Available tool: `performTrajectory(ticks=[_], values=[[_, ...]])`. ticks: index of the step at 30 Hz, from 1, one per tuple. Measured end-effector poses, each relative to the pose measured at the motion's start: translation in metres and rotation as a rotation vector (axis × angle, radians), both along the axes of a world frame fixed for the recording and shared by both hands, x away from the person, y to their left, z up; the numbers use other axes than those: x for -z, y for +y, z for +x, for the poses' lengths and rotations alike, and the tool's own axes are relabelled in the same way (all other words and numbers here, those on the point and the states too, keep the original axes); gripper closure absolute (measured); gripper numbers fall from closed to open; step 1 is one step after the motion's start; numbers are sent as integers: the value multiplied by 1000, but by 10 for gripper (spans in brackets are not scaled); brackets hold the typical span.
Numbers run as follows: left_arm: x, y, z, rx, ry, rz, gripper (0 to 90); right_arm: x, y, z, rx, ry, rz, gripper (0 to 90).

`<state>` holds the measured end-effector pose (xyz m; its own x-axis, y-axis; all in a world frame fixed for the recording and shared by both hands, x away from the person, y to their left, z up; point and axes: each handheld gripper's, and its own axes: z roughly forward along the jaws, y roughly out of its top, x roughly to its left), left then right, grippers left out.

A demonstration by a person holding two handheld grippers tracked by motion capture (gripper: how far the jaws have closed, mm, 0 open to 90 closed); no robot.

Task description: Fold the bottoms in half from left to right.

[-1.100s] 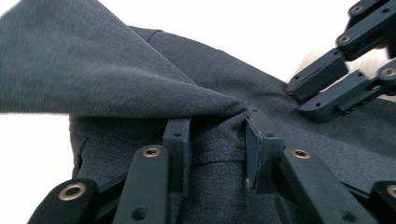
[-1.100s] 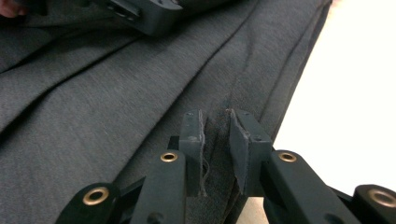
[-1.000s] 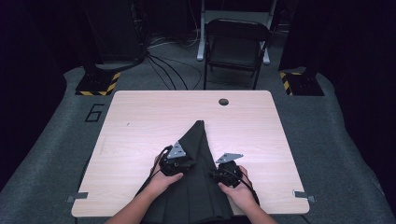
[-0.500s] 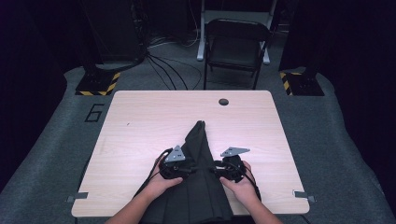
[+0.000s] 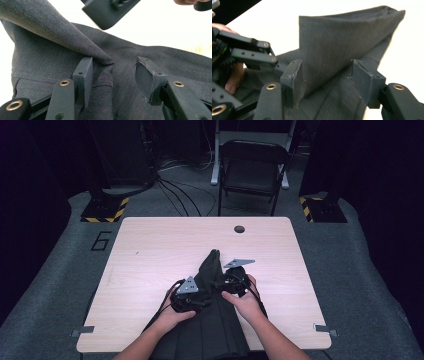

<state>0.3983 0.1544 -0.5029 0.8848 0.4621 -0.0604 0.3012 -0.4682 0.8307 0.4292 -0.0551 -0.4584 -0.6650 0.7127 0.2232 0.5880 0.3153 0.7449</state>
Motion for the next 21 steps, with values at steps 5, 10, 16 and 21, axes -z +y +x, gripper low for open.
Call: performTrajectory(ticks=[5,10,16,21], values=[[-1,-1,-2,7,-11,-7,479,-8,16,4,8,-26,-29,379],[-1,-3,-3,36,-24,9,473,-11,25,6,29,-20,-32,361],[-1,-4,-4,57,-30,10,471,-11,30,8,109,-20,-91,353],[-2,-4,-6,55,-36,3,471,-10,23,12,136,-11,-89,513]])
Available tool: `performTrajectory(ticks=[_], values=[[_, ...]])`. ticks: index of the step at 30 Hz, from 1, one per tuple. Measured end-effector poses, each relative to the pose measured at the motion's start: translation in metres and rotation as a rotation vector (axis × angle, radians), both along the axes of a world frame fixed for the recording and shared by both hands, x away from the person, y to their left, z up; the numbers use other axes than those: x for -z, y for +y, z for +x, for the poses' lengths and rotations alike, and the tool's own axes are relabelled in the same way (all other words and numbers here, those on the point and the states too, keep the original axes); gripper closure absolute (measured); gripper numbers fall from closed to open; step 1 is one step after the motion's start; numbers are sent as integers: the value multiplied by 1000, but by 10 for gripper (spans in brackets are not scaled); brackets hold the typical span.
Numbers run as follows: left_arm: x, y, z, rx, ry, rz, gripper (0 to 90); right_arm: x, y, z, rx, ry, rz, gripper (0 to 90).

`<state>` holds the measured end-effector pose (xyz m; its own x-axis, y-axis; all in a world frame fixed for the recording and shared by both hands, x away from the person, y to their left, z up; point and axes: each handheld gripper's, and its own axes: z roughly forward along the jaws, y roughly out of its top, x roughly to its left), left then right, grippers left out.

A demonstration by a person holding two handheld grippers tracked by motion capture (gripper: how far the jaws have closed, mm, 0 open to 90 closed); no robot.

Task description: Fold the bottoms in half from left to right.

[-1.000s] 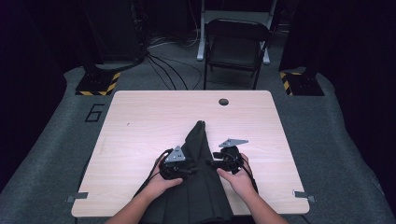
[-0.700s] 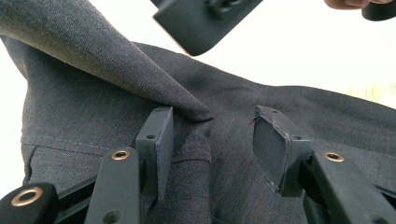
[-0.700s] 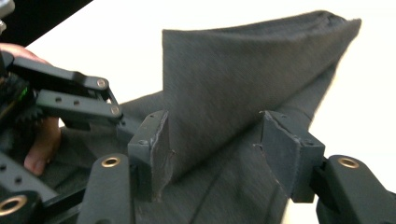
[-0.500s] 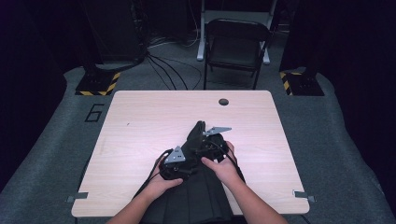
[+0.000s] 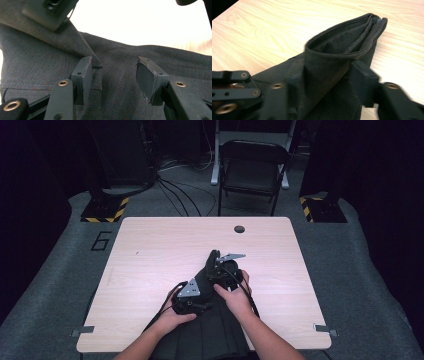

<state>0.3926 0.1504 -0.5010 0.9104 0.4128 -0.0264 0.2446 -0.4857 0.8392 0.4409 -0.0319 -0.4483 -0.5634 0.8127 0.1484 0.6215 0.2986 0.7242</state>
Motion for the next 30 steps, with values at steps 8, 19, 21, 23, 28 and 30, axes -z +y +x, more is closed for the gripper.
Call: performTrajectory(ticks=[8,19,21,23,28,30], values=[[-11,13,2,-51,17,-48,469,0,-13,-6,1,-14,-1,797],[-26,27,15,-155,50,-53,464,11,-12,-17,-70,-65,10,835],[-29,30,18,-173,54,-53,464,14,-12,-19,-87,-80,12,835],[-32,33,21,-195,51,-58,463,17,-10,-22,-101,-95,8,836],[-35,33,28,-234,65,-71,458,25,-4,-28,-114,-102,1,837],[-37,32,31,-250,72,-75,451,30,-2,-30,-123,-100,-8,838]])
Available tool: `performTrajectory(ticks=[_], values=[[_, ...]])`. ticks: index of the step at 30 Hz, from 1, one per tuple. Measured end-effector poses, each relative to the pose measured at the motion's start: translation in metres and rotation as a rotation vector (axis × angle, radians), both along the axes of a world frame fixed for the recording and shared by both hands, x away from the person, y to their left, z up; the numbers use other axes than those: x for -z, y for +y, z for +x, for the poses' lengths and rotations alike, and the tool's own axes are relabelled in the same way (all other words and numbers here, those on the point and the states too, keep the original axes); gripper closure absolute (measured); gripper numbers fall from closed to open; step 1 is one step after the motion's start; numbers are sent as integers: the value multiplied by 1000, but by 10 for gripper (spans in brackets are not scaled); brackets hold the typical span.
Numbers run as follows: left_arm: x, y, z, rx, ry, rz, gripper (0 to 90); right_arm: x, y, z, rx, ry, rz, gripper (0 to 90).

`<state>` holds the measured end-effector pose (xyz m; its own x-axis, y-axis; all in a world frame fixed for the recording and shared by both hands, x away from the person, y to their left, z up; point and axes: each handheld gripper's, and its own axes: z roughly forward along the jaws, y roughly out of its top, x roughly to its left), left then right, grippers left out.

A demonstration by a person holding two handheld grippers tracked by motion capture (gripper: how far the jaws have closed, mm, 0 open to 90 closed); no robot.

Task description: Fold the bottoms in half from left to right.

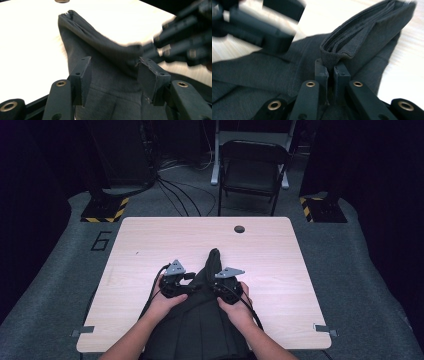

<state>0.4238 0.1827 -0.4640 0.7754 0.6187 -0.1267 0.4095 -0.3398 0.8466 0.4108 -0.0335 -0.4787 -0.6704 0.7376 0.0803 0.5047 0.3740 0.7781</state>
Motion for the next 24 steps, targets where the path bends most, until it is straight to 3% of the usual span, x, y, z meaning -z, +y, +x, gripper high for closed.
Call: performTrajectory(ticks=[4,9,15,24], values=[[-3,-3,8,-17,6,-7,442,10,4,-5,-4,-16,-10,838],[-3,-13,18,-59,44,-18,423,14,5,-9,11,-31,9,837],[2,-28,28,-95,50,-21,410,18,6,-14,25,-65,0,834],[11,-45,40,-120,48,33,389,20,5,-17,33,-86,6,831]])
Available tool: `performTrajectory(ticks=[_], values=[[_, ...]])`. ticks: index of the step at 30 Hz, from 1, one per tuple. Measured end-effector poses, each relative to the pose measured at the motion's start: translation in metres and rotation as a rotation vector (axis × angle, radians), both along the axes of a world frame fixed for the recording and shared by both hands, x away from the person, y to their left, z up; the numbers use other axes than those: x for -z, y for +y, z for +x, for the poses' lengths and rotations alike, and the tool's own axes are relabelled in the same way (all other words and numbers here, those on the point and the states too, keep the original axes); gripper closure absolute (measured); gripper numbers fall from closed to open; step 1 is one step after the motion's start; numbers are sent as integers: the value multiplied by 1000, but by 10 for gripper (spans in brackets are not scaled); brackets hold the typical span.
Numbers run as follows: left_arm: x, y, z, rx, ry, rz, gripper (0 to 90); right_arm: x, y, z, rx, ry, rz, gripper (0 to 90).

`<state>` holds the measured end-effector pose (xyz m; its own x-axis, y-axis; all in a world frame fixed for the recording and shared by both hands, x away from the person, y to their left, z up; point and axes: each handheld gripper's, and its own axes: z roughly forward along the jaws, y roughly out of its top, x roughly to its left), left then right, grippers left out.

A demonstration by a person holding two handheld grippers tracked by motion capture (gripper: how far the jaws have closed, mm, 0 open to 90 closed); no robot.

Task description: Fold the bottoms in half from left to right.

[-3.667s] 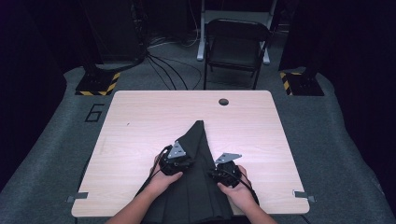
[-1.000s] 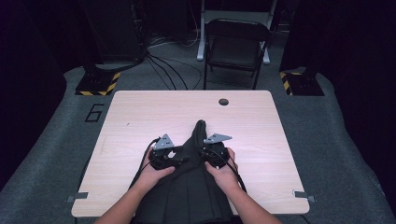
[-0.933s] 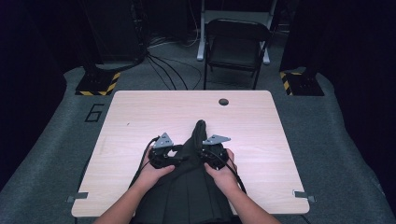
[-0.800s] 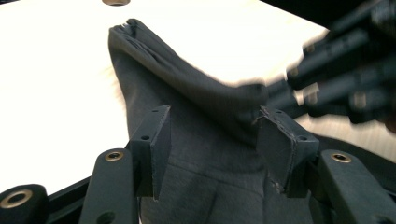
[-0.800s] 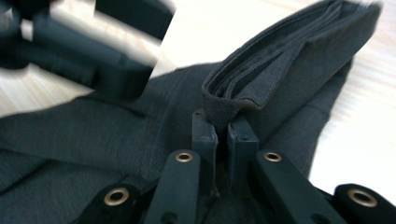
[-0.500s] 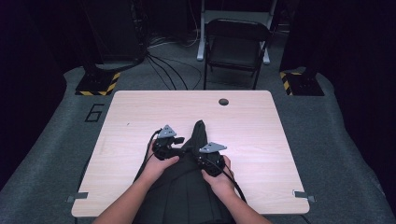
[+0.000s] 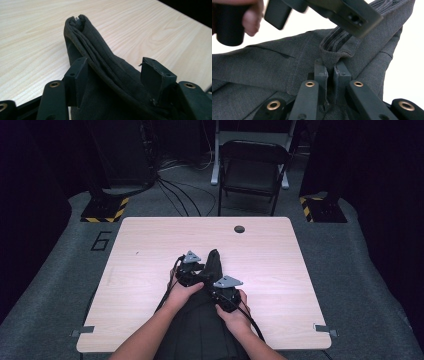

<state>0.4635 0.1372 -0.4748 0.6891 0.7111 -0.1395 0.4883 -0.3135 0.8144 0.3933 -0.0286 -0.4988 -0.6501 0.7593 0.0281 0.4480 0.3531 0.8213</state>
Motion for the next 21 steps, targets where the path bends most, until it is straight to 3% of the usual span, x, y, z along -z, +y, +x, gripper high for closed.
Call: performTrajectory(ticks=[4,8,9,13,16,21], values=[[7,-5,3,-25,18,12,382,0,0,0,-1,-7,-3,829],[12,-7,7,-29,59,-29,402,0,0,-1,7,-7,3,823],[13,-7,7,-21,65,-41,453,0,0,-1,3,-3,1,819],[14,-8,7,-19,69,-20,578,-1,-2,-1,1,3,-4,789],[12,-8,6,-20,54,-3,707,1,-3,-1,-17,34,-10,741],[9,-5,5,-17,36,18,774,1,-7,-6,-28,52,14,657]])
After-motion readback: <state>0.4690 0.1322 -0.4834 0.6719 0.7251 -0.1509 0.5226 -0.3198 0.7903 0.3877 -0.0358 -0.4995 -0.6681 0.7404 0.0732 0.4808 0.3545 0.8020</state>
